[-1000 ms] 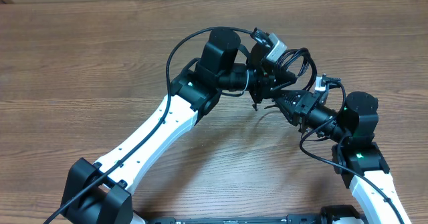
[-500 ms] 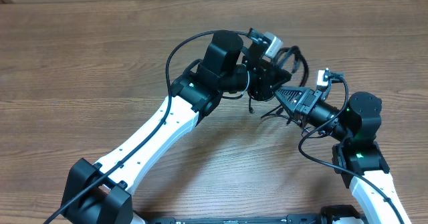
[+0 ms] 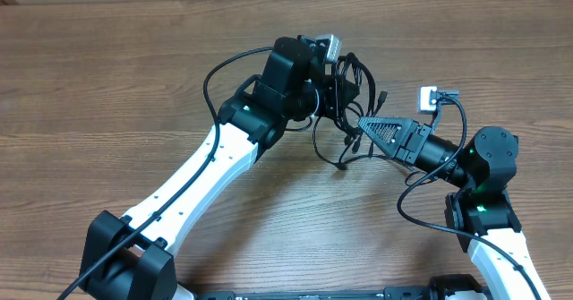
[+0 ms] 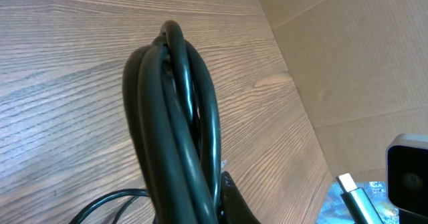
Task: Untangle cables
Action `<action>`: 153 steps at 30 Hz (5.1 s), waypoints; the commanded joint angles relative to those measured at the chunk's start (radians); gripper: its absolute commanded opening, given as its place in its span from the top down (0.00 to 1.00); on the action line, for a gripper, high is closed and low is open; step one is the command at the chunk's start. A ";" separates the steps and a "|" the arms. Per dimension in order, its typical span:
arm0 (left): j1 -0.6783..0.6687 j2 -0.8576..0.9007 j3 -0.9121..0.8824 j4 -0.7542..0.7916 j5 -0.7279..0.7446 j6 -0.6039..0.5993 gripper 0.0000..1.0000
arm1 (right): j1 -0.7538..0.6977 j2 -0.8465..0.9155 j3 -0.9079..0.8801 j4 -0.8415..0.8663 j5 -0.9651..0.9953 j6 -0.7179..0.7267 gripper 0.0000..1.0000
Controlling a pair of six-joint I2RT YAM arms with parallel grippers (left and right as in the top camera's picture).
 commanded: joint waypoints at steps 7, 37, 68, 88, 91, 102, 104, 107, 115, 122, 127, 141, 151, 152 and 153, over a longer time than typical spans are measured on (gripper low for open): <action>0.012 0.001 0.008 0.050 -0.013 -0.005 0.96 | -0.002 -0.010 0.014 -0.006 -0.020 -0.012 0.13; -0.050 0.001 0.008 0.200 0.216 0.114 0.96 | -0.002 -0.010 0.014 -0.268 0.205 0.128 0.44; -0.095 0.001 0.008 0.332 0.130 0.182 0.96 | -0.002 -0.010 0.014 -0.284 0.195 0.151 0.74; -0.154 0.001 0.008 0.309 0.167 0.253 0.96 | -0.002 -0.010 0.014 -0.283 0.175 0.189 0.88; -0.154 0.001 0.008 0.309 0.166 0.253 0.96 | -0.002 -0.010 0.014 -0.283 0.176 0.188 0.93; -0.153 0.001 0.008 0.262 0.167 0.285 0.96 | -0.002 -0.010 0.014 -0.283 0.177 0.188 0.96; -0.152 0.001 0.008 0.262 0.166 0.294 0.96 | -0.002 -0.010 0.014 -0.284 0.180 0.182 0.96; -0.146 0.001 0.008 0.258 0.166 0.316 0.96 | -0.002 -0.010 0.014 -0.308 0.209 0.168 0.75; -0.053 0.001 0.008 0.206 0.126 0.284 0.96 | -0.002 -0.010 0.014 -0.348 0.246 0.169 0.11; -0.027 0.001 0.008 0.135 -0.050 0.153 0.96 | -0.002 -0.010 0.014 -0.349 0.246 0.174 0.03; -0.027 0.001 0.008 0.123 -0.151 -0.006 0.96 | -0.002 -0.010 0.014 -0.358 0.220 0.274 0.14; -0.048 0.001 0.008 0.152 -0.056 -0.048 0.96 | -0.002 -0.010 0.014 -0.451 0.194 0.623 0.29; -0.121 0.001 0.008 0.195 -0.013 0.249 0.96 | -0.002 -0.010 0.014 -0.425 0.142 0.652 0.63; -0.121 0.001 0.008 0.195 -0.013 0.256 0.96 | -0.002 -0.010 0.014 -0.425 0.140 0.652 0.65; -0.121 0.001 0.008 0.195 -0.013 0.261 0.96 | -0.002 -0.010 0.014 -0.425 0.140 0.652 0.69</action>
